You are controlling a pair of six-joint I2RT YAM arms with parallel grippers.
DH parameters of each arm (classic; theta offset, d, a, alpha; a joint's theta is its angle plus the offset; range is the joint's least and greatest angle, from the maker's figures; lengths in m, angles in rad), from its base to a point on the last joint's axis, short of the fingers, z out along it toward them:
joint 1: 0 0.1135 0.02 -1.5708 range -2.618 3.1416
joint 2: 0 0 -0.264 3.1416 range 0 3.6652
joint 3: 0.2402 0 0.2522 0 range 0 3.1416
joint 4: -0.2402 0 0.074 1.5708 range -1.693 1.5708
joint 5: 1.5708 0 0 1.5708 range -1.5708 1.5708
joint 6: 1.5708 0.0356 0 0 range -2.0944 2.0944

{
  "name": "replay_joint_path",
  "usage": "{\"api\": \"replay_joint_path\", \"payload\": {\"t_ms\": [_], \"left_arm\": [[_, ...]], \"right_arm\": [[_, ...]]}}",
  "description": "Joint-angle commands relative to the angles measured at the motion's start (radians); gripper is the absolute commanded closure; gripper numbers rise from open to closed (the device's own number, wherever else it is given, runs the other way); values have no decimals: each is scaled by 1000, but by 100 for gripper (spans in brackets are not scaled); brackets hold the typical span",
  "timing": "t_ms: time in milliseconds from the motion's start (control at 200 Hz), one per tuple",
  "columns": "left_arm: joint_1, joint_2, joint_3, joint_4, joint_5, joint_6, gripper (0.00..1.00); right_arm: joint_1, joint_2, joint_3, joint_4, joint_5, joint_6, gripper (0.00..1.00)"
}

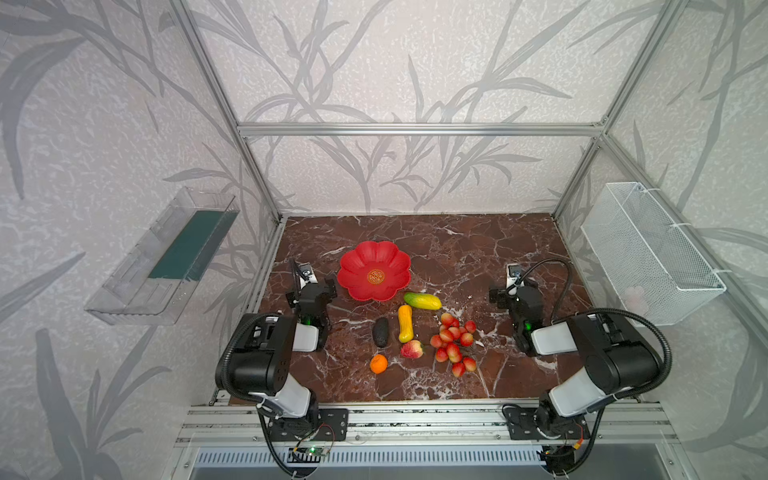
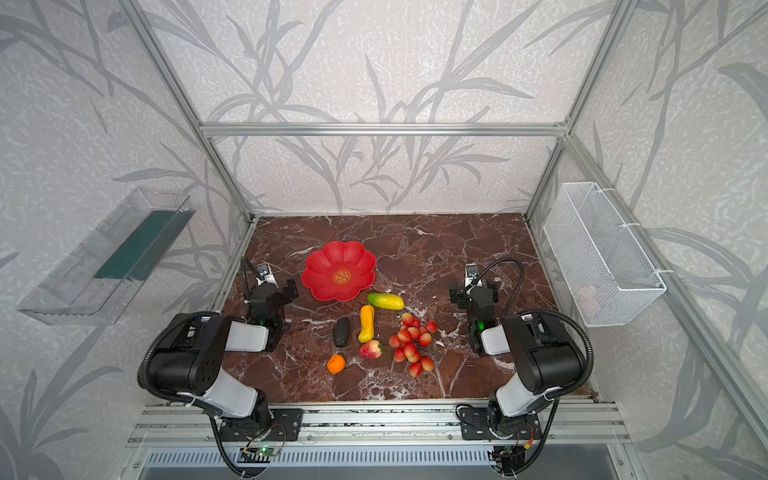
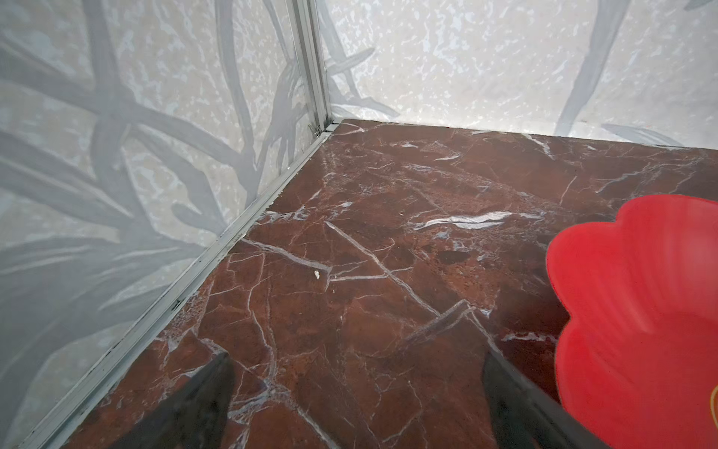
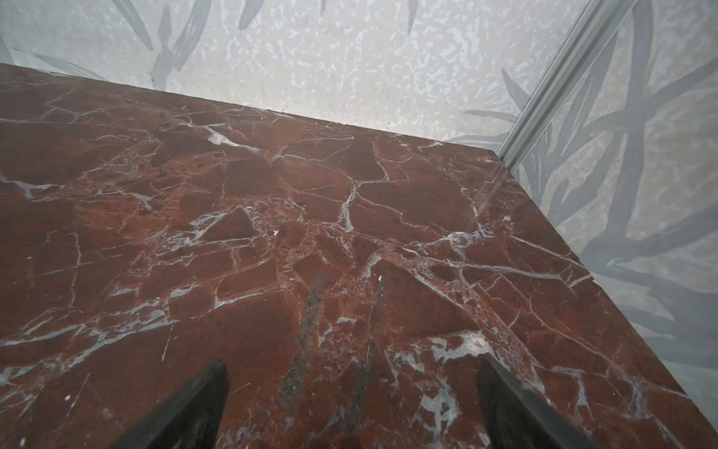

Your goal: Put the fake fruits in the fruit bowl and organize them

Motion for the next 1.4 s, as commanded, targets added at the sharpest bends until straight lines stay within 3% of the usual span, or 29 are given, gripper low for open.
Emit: {"api": "replay_joint_path", "payload": {"t_ms": [0,850,970,1130,1240,1285,1345,1395], "left_arm": [[5,-2,16,7,5,3,1],[4,-2,16,6,5,3,1],[-3,-2,-38,118,30,19,2],[-54,-50,-98,209,-55,61,1],[-209,-258,-31,-40,-256,180,1],[-232,-370,39,-261,-282,88,1],[-224,-503,151,-612,-199,-117,1],[-213,-569,194,-715,-149,-238,1]], "right_arm": [[0,7,21,20,17,-3,1],[0,7,19,21,17,-4,1],[0,16,-29,128,24,-3,1],[6,-26,-61,153,40,-8,1],[92,-249,12,-152,188,-64,1],[97,-351,78,-349,206,23,1],[77,-446,170,-590,132,171,1],[48,-488,219,-699,54,311,1]]}}
